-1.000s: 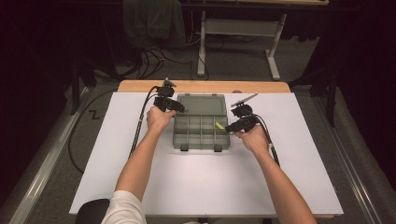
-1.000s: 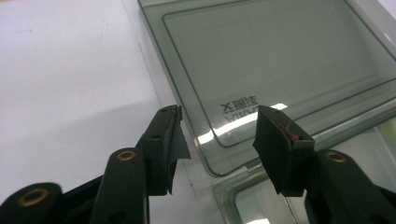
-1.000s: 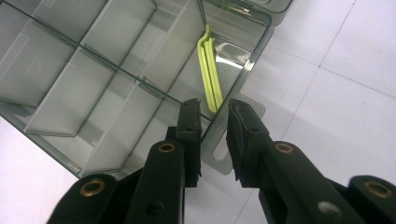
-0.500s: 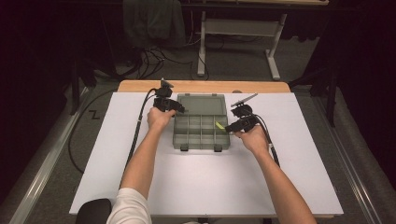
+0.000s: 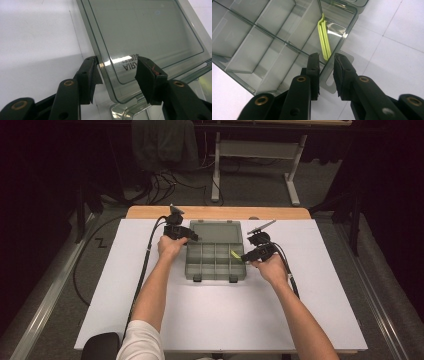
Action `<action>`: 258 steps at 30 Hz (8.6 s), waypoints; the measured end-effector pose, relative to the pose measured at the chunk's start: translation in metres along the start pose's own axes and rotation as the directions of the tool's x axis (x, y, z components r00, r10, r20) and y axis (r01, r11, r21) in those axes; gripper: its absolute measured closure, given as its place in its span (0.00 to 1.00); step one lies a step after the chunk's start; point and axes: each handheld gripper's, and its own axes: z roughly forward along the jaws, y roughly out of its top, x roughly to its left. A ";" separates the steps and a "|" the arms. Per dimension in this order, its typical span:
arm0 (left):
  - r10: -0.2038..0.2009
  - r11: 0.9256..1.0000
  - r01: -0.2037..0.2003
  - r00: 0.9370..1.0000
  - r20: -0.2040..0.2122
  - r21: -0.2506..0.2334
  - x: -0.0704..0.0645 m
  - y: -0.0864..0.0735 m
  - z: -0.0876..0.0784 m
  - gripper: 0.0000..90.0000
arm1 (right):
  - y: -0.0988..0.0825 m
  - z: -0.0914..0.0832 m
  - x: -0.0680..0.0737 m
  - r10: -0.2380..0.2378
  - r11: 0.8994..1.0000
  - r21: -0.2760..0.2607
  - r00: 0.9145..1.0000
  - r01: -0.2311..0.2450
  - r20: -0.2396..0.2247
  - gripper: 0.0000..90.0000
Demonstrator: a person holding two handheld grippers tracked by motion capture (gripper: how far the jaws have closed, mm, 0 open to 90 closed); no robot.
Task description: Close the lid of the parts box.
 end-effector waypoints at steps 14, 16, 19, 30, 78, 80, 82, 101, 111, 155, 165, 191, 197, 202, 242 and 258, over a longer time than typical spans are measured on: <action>0.031 0.999 -0.030 0.999 0.011 -0.012 -0.005 0.000 -0.006 0.60 | 0.001 0.000 0.001 -0.001 1.000 0.002 1.000 0.001 0.006 0.86; 0.041 0.999 -0.041 0.999 0.013 -0.016 -0.006 0.000 -0.007 0.60 | 0.001 0.000 0.001 -0.001 1.000 0.003 1.000 0.001 0.007 0.86; 0.048 0.999 -0.047 0.999 0.018 -0.026 -0.007 0.001 -0.009 0.61 | 0.001 0.000 0.001 -0.001 1.000 0.005 1.000 0.001 0.008 0.86; 0.087 0.995 -0.085 0.996 0.031 -0.054 -0.014 0.001 -0.018 0.62 | 0.001 0.000 0.002 0.003 1.000 0.008 1.000 -0.003 0.011 0.86; 0.352 0.934 -0.349 0.935 0.032 -0.081 -0.032 -0.013 -0.051 0.67 | 0.003 0.000 0.003 0.006 1.000 0.022 1.000 -0.006 0.018 0.87; 0.353 0.933 -0.350 0.935 0.033 -0.080 -0.032 -0.013 -0.052 0.68 | 0.003 0.000 0.003 0.002 1.000 0.019 1.000 -0.002 0.017 0.87; 0.354 0.933 -0.351 0.935 0.034 -0.080 -0.032 -0.013 -0.053 0.69 | 0.003 0.000 0.003 0.003 1.000 0.021 1.000 -0.004 0.018 0.87; 0.353 0.934 -0.349 0.934 0.053 -0.071 -0.032 -0.012 -0.062 0.73 | 0.003 0.000 0.003 0.002 1.000 0.018 1.000 -0.003 0.022 0.87; 0.328 0.942 -0.322 0.942 0.067 -0.096 -0.038 -0.009 -0.072 0.73 | 0.003 0.000 0.004 -0.001 1.000 0.019 1.000 0.000 0.024 0.87; 0.379 0.918 -0.358 0.919 0.108 -0.168 -0.042 -0.021 -0.103 0.73 | 0.000 0.000 0.005 -0.020 1.000 -0.004 0.999 0.020 0.033 0.87; 0.384 0.915 -0.363 0.917 0.104 -0.176 -0.035 -0.027 -0.098 0.73 | -0.002 -0.001 0.005 -0.058 0.998 -0.023 0.998 0.058 0.027 0.85; 0.417 0.904 -0.403 0.904 0.090 -0.141 -0.022 -0.042 -0.092 0.72 | -0.004 -0.037 -0.004 -0.076 0.973 -0.220 0.996 0.065 -0.041 1.00; 0.414 0.907 -0.402 0.906 0.088 -0.128 -0.020 -0.044 -0.091 0.71 | -0.004 -0.038 -0.004 -0.081 0.973 -0.221 0.996 0.069 -0.045 1.00; 0.414 0.907 -0.403 0.907 0.083 -0.119 -0.019 -0.046 -0.090 0.67 | -0.005 -0.038 -0.005 -0.089 0.973 -0.218 0.995 0.076 -0.047 1.00; 0.358 0.933 -0.348 0.918 0.170 -0.090 0.000 -0.057 -0.113 0.76 | -0.013 -0.035 -0.007 -0.111 0.972 -0.218 0.988 0.086 -0.105 1.00; 0.379 0.925 -0.365 0.907 0.183 -0.104 0.004 -0.071 -0.116 0.76 | -0.022 -0.037 -0.006 -0.120 0.969 -0.233 0.985 0.089 -0.125 1.00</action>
